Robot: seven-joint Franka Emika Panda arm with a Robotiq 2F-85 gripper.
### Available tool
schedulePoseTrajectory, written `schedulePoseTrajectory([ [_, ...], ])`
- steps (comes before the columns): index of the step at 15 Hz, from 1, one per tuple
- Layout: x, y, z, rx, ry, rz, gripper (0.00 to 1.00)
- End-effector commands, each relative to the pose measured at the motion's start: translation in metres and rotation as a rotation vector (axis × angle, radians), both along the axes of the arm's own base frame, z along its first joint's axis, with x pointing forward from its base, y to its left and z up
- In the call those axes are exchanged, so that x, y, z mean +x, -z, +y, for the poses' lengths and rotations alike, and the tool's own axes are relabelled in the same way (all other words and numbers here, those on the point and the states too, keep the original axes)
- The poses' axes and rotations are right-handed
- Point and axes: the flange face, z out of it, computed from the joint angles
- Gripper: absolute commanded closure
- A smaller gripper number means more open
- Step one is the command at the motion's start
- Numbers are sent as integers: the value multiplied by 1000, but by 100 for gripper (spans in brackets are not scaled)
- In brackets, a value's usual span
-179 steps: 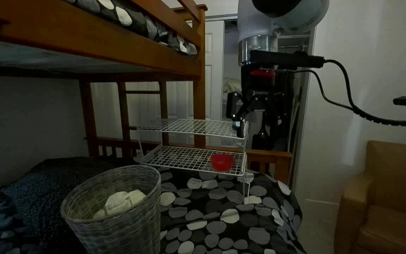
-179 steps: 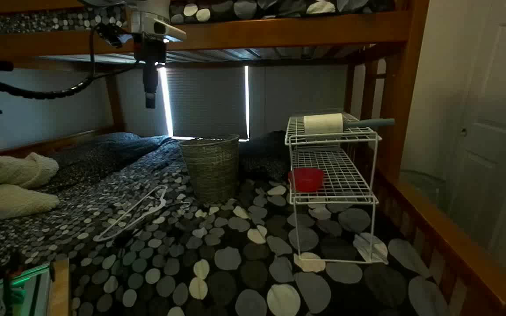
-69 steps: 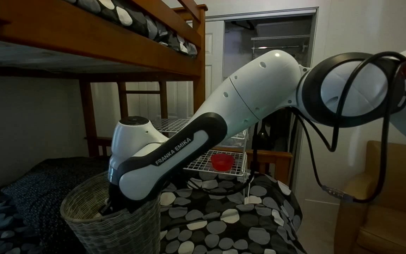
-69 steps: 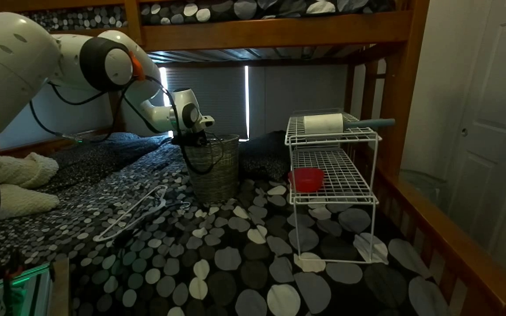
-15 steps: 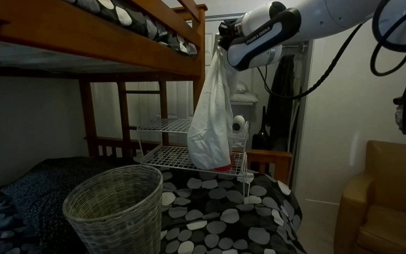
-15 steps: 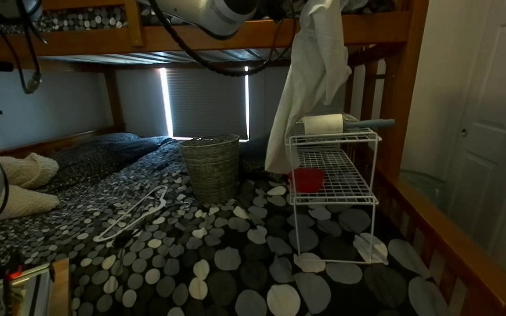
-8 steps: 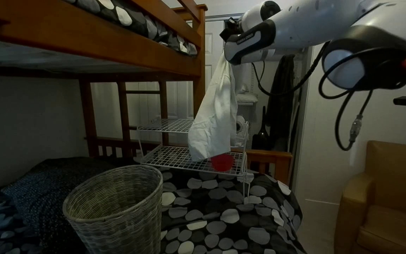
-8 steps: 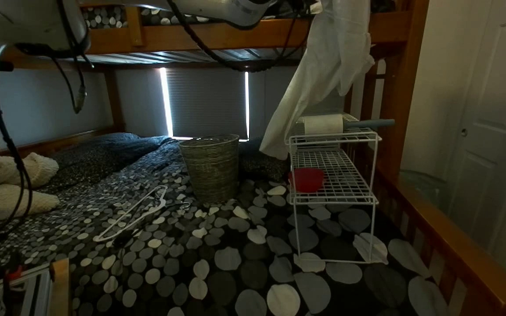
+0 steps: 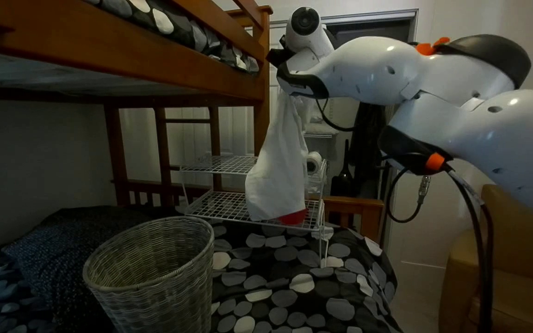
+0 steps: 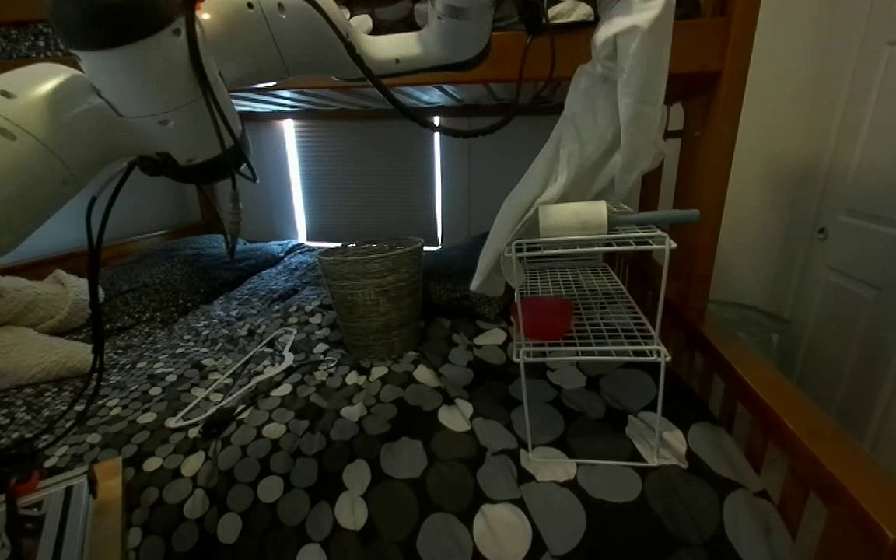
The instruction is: Put the towel on top of the shelf
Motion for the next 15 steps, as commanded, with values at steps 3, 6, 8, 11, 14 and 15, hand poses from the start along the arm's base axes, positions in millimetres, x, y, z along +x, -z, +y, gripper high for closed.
schedulePoseTrajectory([
  [3, 5, -8, -13, -31, 214, 35, 26],
  [6, -12, -36, -20, -103, 68, 27, 4],
  [8, -21, -43, -23, -123, -40, 6, 0],
  [11, -31, -22, -20, -50, -187, 35, 0],
  [14, -42, -6, -21, -37, -263, 91, 0],
  [15, -49, -3, -22, -46, -270, 107, 0],
])
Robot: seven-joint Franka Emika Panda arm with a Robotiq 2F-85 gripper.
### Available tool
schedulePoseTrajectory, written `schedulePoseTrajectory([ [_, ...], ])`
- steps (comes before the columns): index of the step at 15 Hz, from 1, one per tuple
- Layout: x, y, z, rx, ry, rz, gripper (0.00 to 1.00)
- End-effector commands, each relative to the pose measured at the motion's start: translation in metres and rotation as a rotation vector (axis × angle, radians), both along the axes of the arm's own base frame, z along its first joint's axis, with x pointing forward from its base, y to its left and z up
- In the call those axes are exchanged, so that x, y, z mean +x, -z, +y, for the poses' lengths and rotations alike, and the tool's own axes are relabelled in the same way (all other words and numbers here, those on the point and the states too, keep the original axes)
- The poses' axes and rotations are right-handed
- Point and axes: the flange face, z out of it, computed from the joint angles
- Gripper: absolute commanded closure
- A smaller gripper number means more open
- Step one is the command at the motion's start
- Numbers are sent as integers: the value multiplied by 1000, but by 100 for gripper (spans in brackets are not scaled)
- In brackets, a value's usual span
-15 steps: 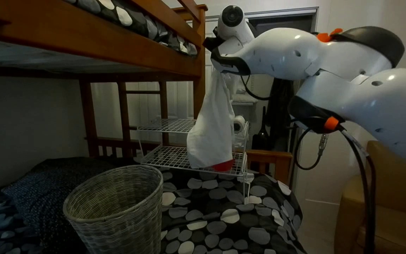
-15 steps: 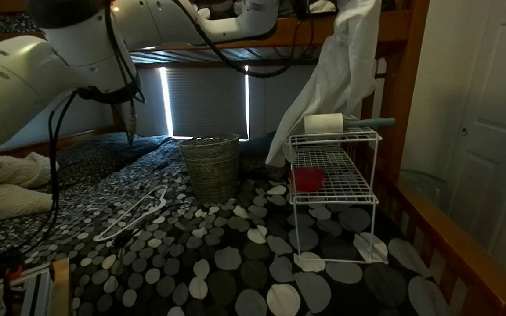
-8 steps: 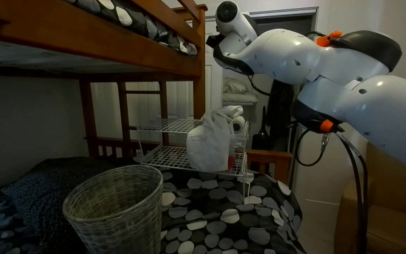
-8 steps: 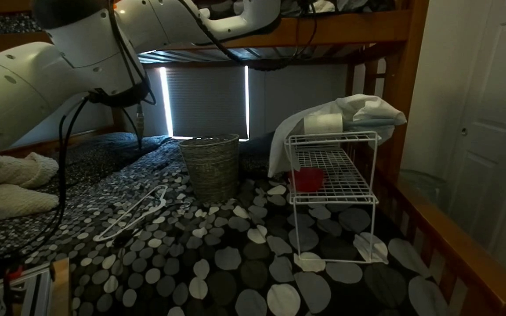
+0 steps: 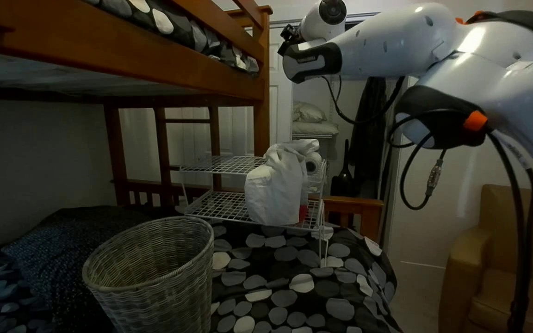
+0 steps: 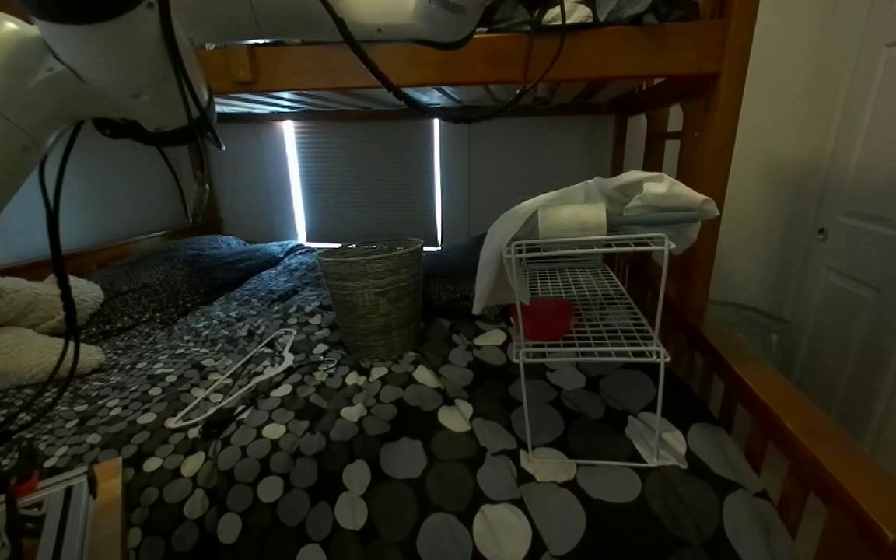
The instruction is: Put the towel on top of the shelf
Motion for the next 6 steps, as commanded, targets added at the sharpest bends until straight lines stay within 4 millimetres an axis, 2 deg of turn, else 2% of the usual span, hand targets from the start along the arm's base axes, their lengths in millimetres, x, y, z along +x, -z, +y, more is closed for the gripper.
schedulePoseTrajectory([
  [1, -27, 19, 2, 7, -76, 68, 0],
  [4, -58, 17, 3, -78, -51, 4, 0],
  [5, -34, 9, 9, -63, -56, -1, 0],
  [6, -43, 9, 9, -74, -51, -13, 0],
])
